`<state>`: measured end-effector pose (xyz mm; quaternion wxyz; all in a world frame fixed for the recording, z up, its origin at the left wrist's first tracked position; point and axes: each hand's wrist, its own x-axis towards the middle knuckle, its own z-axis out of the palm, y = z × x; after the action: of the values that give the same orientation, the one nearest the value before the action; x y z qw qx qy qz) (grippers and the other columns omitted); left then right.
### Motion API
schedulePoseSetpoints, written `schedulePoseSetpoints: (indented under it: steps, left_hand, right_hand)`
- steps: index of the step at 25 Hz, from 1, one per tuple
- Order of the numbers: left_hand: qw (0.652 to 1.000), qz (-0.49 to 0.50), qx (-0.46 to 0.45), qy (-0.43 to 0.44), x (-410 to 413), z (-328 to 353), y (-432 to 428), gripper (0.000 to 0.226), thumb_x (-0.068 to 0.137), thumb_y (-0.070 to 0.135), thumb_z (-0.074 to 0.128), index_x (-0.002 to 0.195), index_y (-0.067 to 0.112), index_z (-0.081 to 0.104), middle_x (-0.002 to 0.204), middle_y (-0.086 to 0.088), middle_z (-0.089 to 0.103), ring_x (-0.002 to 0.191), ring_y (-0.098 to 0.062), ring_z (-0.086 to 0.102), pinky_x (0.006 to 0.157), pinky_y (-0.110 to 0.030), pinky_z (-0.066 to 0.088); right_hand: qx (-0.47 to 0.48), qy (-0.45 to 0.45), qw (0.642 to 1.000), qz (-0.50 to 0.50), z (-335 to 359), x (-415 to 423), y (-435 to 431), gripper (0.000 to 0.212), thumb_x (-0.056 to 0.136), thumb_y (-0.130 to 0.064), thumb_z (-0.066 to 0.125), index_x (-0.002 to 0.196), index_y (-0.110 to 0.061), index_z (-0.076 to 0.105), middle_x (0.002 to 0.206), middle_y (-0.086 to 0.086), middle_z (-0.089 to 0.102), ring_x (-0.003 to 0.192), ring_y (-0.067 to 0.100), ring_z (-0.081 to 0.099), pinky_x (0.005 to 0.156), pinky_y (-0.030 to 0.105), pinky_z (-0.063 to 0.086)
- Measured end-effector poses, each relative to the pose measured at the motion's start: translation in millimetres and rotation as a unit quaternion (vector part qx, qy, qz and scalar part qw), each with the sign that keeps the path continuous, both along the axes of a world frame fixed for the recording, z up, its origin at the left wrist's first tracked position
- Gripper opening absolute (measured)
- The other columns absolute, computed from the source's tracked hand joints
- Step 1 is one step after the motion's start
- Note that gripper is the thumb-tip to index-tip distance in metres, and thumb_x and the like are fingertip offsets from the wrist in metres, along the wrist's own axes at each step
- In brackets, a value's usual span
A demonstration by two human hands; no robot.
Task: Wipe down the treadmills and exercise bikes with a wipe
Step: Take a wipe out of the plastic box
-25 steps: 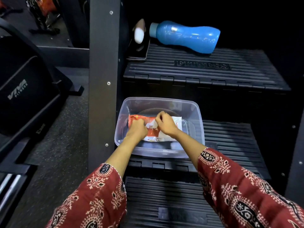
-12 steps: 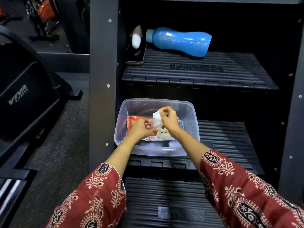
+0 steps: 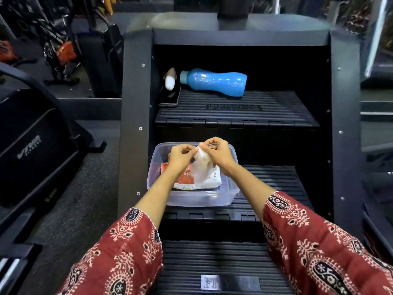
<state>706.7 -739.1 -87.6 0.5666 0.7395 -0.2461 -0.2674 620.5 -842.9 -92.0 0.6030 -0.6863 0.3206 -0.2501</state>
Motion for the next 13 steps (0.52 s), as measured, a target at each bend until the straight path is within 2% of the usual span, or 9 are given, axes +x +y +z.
schedulePoseSetpoints:
  steps: [4, 7, 9, 11, 13]
  left_hand:
    - [0.999, 0.033, -0.013, -0.009, -16.0, 27.9, 5.9, 0.009, 0.091, 0.011, 0.061, 0.083, 0.010, 0.065, 0.076, -0.009, 0.064, 0.073, -0.023, 0.059, 0.064, -0.032, 0.051]
    - [0.997, 0.069, -0.018, -0.006, -19.9, 36.6, 10.4, 0.016, 0.089, 0.010, 0.060, 0.074, 0.013, 0.064, 0.078, -0.012, 0.065, 0.076, -0.029, 0.063, 0.067, -0.039, 0.056]
    - [0.997, 0.077, -0.020, -0.006, -25.5, 39.0, 19.7, 0.016, 0.087, 0.012, 0.061, 0.072, 0.016, 0.063, 0.078, -0.011, 0.066, 0.078, -0.029, 0.064, 0.070, -0.042, 0.057]
    - [0.995, 0.100, -0.021, 0.002, -26.8, 39.1, 23.9, 0.014, 0.088, 0.012, 0.059, 0.075, 0.013, 0.062, 0.075, -0.008, 0.063, 0.075, -0.026, 0.060, 0.063, -0.035, 0.053]
    - [0.992, 0.108, -0.036, 0.051, -34.1, 40.4, 30.0, 0.010, 0.094, 0.011, 0.054, 0.091, 0.006, 0.062, 0.078, -0.007, 0.060, 0.074, -0.023, 0.057, 0.058, -0.028, 0.047]
  right_hand:
    - [0.002, 0.018, 0.998, 0.056, 27.7, -22.8, 8.0, 0.031, 0.086, -0.030, 0.071, 0.092, 0.000, 0.065, 0.078, 0.005, 0.060, 0.072, 0.010, 0.055, 0.057, 0.018, 0.044]
    - [-0.011, 0.035, 0.993, 0.110, 35.7, -37.5, 8.3, 0.013, 0.081, -0.013, 0.076, 0.084, -0.010, 0.064, 0.075, 0.002, 0.060, 0.069, 0.010, 0.056, 0.057, 0.021, 0.047]
    - [0.007, 0.029, 0.995, 0.097, 38.6, -48.6, 11.2, 0.008, 0.083, -0.006, 0.072, 0.082, -0.010, 0.065, 0.073, 0.005, 0.060, 0.066, 0.012, 0.057, 0.054, 0.021, 0.048]
    - [0.049, 0.010, 0.996, 0.077, 39.8, -51.5, 11.4, 0.010, 0.087, -0.007, 0.068, 0.078, -0.008, 0.065, 0.070, 0.004, 0.060, 0.061, 0.011, 0.056, 0.051, 0.021, 0.048]
    - [0.079, 0.004, 0.994, 0.073, 43.2, -56.2, 17.3, 0.016, 0.091, -0.010, 0.065, 0.075, -0.006, 0.062, 0.065, -0.001, 0.058, 0.056, 0.008, 0.054, 0.049, 0.022, 0.046]
